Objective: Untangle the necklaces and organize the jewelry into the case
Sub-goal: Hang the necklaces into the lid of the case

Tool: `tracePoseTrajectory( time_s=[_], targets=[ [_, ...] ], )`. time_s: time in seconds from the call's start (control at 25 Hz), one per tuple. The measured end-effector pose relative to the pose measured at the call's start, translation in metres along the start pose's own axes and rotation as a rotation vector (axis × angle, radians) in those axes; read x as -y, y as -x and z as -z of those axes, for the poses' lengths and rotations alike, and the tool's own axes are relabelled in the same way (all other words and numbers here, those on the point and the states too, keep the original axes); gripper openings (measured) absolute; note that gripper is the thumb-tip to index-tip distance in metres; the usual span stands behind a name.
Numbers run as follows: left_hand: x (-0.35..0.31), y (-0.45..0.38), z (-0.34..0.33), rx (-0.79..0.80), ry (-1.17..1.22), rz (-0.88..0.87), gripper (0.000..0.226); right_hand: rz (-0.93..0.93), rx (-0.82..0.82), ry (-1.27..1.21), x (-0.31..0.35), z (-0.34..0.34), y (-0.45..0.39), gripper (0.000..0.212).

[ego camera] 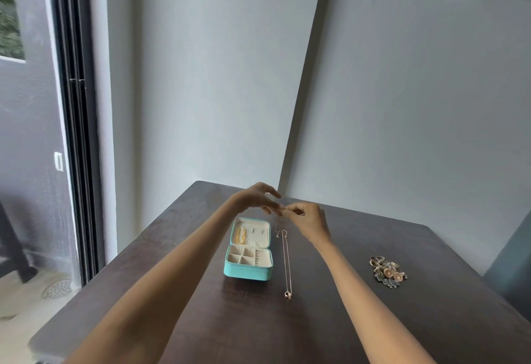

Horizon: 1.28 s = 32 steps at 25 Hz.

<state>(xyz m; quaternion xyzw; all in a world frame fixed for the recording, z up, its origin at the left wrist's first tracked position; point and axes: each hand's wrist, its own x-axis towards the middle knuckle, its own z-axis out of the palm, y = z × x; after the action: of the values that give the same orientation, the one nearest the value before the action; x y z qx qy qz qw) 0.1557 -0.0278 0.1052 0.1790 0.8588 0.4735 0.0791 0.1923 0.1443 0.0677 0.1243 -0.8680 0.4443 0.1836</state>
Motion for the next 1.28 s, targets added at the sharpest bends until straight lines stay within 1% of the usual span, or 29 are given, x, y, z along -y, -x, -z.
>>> tracePoseTrajectory(
  time_s=[0.04,0.12,0.16,0.24,0.28,0.36,0.44,0.52,0.72,0.76,0.8,0.84,0.88,0.92,1.04,1.08,1.16,1.28],
  targets=[
    [0.004,0.001,0.001,0.008,0.015,0.008,0.037,-0.024,-0.019,-0.021,0.001,-0.004,0.0,0.005],
    [0.012,0.002,0.002,-0.009,0.035,0.035,0.04,-0.079,-0.044,-0.094,0.001,-0.012,-0.001,0.007],
    [0.016,0.003,0.003,-0.044,0.045,0.06,0.042,-0.11,-0.05,-0.146,0.0,-0.016,-0.002,0.007],
    [0.028,0.003,0.004,-0.165,0.033,0.107,0.041,-0.169,-0.048,-0.256,0.0,-0.022,-0.003,0.01],
    [0.037,0.004,0.004,-0.225,-0.017,0.141,0.04,-0.193,-0.05,-0.312,0.0,-0.024,-0.003,0.011],
    [0.059,0.005,0.002,-0.289,-0.108,0.248,0.048,-0.235,-0.056,-0.407,0.001,-0.028,-0.005,0.012],
    [0.081,0.005,-0.004,-0.298,-0.109,0.332,0.058,-0.26,-0.051,-0.459,0.003,-0.034,-0.006,0.012],
    [0.091,0.005,-0.009,-0.294,-0.084,0.374,0.06,-0.271,-0.028,-0.467,0.006,-0.039,-0.007,0.012],
    [0.105,0.004,-0.012,-0.312,-0.094,0.431,0.05,-0.272,0.049,-0.469,0.014,-0.049,-0.009,0.008],
    [0.107,0.005,-0.01,-0.31,-0.069,0.436,0.044,-0.271,0.06,-0.474,0.016,-0.05,-0.009,0.007],
    [0.11,0.006,-0.009,-0.314,-0.002,0.441,0.031,-0.271,0.07,-0.476,0.019,-0.051,-0.009,0.007],
    [0.111,0.009,-0.008,-0.326,0.084,0.435,0.013,-0.27,0.077,-0.477,0.02,-0.053,-0.009,0.007],
    [0.114,0.011,-0.007,-0.344,0.17,0.416,0.015,-0.27,0.083,-0.479,0.021,-0.055,-0.008,0.006],
    [0.115,0.014,-0.006,-0.345,0.259,0.398,0.025,-0.268,0.088,-0.48,0.022,-0.056,-0.007,0.006],
    [0.119,0.028,-0.008,-0.342,0.509,0.304,0.022,-0.255,0.118,-0.463,0.024,-0.059,-0.004,0.009],
    [0.123,0.033,-0.011,-0.358,0.568,0.267,0.03,-0.25,0.133,-0.459,0.024,-0.061,-0.002,0.009],
    [0.129,0.038,-0.016,-0.421,0.635,0.176,0.039,-0.248,0.141,-0.456,0.02,-0.066,0.001,0.009],
    [0.133,0.039,-0.02,-0.452,0.687,0.085,0.039,-0.269,0.154,-0.453,0.017,-0.072,0.004,0.011]
  ],
)
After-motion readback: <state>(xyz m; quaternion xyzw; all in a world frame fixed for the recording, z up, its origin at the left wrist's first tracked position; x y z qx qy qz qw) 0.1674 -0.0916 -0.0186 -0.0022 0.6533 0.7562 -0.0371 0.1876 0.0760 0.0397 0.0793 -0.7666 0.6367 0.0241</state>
